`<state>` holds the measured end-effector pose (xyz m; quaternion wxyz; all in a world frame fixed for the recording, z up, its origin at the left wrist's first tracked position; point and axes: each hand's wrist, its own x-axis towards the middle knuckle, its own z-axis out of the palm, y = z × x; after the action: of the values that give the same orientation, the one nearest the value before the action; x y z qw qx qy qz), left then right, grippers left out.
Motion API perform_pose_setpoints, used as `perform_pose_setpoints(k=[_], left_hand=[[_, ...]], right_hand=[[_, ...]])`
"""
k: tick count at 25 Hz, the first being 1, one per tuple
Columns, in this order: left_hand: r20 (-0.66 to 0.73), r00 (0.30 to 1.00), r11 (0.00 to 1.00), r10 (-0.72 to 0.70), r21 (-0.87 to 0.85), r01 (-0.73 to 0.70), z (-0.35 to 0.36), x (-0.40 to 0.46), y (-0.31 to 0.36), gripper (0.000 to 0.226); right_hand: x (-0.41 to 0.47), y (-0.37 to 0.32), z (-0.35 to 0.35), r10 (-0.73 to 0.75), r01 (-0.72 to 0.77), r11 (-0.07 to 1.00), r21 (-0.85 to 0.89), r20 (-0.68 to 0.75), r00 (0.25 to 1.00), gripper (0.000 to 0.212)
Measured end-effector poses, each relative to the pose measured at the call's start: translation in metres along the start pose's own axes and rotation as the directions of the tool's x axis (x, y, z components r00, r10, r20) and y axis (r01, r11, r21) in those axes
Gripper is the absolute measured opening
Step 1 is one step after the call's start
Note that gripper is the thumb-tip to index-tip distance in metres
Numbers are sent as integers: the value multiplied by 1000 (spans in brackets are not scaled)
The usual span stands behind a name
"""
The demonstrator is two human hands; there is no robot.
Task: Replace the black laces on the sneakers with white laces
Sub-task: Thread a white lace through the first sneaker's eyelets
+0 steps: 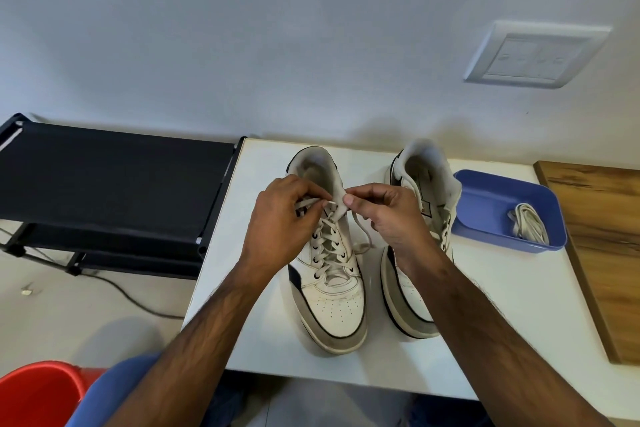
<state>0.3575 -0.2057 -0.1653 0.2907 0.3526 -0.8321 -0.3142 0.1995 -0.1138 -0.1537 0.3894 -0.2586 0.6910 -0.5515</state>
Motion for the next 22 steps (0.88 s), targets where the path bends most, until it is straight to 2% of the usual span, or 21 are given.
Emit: perform_pose_setpoints(k=[3,8,13,17,20,22], left_hand=[[15,998,994,56,93,-57,1,0,-1,6],[7,997,989,71,126,-72,5,0,-5,7],[-47,997,998,-58,-44,56,9,-2,-2,13],[-33,983,958,-180,-234,167,11,0,6,24],[1,985,956,-175,-239,170,10,3,6,26],[-6,996,987,-91,-134,89,9,3,3,28]], right_hand=[[0,1,-1,-10,10,1000,-11,-7,1000,19],[2,4,2,-33,33,999,-15,-5,999,17],[0,5,-2,-76,77,997,-23,44,996,12],[-5,4,-8,-134,146,983,-111,114,984,26],[-9,1,-5,-187,209,957,-203,120,975,28],[-9,2,-3,-193,214,949,-231,109,975,27]])
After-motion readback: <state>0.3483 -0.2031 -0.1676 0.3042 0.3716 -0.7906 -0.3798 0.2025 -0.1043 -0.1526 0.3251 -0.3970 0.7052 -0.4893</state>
